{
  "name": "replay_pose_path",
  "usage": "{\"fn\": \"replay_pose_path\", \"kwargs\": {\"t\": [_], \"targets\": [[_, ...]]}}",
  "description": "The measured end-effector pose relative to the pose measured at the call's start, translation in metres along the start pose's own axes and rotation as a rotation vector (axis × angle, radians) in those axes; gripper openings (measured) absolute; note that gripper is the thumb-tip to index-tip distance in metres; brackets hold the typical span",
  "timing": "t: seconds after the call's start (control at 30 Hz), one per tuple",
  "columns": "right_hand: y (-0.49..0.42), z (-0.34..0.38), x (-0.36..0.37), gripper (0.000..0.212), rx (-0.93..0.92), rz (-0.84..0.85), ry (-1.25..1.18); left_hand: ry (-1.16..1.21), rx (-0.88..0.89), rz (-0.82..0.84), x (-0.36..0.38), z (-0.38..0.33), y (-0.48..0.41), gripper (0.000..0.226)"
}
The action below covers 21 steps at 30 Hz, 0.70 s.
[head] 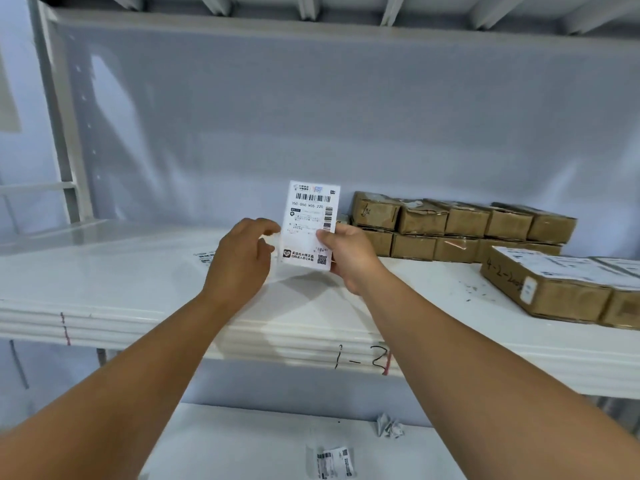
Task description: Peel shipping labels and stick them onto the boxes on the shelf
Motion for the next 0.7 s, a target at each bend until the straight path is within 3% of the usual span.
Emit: {"fn": "replay_pose_path", "kwargs": {"t": [0.1, 0.17, 0.37, 0.53, 0.7], "targets": [[-0.001, 0.004, -0.034, 0.018, 0.0, -0.057, 0.02, 0.354, -0.386, 0.072, 0.035, 0.0, -0.001, 0.019], [-0.003, 0.006, -0.057, 0.018, -0.005, -0.094, 0.026, 0.474, -0.468, 0.16, 0.062, -0.015, 0.001, 0.011], [-0.008, 0.021, -0.116, 0.017, -0.037, -0.187, 0.096, 0.471, -0.496, 0.257, 0.118, -0.04, -0.004, 0.024], [-0.025, 0.029, -0.143, 0.016, -0.07, -0.225, 0.07, 0.399, -0.477, 0.223, 0.155, -0.055, -0.021, 0.012], [-0.044, 0.016, -0.153, 0.02, -0.098, -0.267, 0.128, 0.025, -0.337, 0.166, 0.177, -0.049, -0.045, 0.018]]}}
Point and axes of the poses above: each hand's wrist, its own y-axis away from the middle knuckle, its own x-axis out of the palm, z = x × y, the point moved 10 cm from there along -y, towards the middle knuckle, and after that the axes turned 5 degrees about -z, right-handed, at the moved point
